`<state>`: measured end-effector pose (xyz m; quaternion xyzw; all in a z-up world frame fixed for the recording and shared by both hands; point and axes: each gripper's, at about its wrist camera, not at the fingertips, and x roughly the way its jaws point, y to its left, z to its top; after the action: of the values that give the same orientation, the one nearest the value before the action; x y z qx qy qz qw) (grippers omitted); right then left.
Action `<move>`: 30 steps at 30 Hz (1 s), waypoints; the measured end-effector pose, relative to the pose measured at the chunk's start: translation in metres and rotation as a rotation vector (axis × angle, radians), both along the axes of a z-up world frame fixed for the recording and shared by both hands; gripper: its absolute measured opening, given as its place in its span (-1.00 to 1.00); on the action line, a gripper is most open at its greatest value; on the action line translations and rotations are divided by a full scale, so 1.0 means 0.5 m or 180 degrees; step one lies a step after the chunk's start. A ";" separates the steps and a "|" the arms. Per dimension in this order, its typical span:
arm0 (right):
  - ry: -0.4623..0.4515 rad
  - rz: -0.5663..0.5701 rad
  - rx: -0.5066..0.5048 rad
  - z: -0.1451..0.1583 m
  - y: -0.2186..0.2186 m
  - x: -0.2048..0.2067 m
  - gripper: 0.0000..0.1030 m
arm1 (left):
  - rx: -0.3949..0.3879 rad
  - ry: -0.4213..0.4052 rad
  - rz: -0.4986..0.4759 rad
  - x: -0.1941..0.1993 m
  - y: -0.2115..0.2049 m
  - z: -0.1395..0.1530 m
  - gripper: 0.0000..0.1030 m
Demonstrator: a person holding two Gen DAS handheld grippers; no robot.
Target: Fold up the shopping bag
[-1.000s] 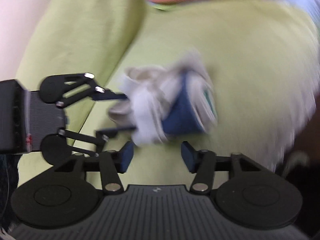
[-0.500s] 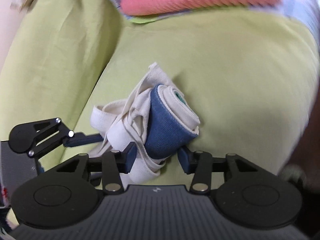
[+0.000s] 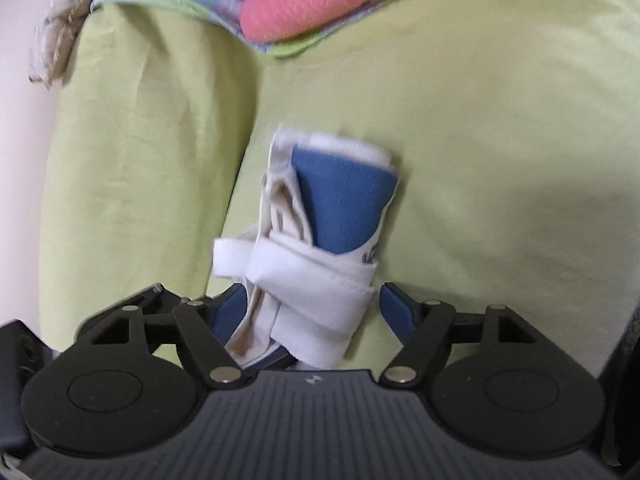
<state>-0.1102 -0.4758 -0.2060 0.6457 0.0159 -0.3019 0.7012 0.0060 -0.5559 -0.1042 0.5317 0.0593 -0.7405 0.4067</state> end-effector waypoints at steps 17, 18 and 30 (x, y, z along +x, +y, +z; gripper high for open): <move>0.0567 0.0178 -0.0231 0.039 -0.014 0.023 0.23 | 0.0366 0.0997 0.0320 0.131 -0.022 0.044 0.23; 0.0576 0.0184 -0.0245 0.040 -0.016 0.024 0.23 | 0.0385 0.1178 0.0419 0.153 -0.027 0.045 0.38; 0.0590 0.0225 -0.0380 0.041 -0.018 0.024 0.23 | 0.0638 0.2674 0.1342 0.284 -0.146 0.007 0.34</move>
<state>-0.0983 -0.4849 -0.1853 0.5711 0.0855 -0.3358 0.7442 0.1481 -0.6288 -0.1006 0.1995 0.3962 -0.7833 0.4356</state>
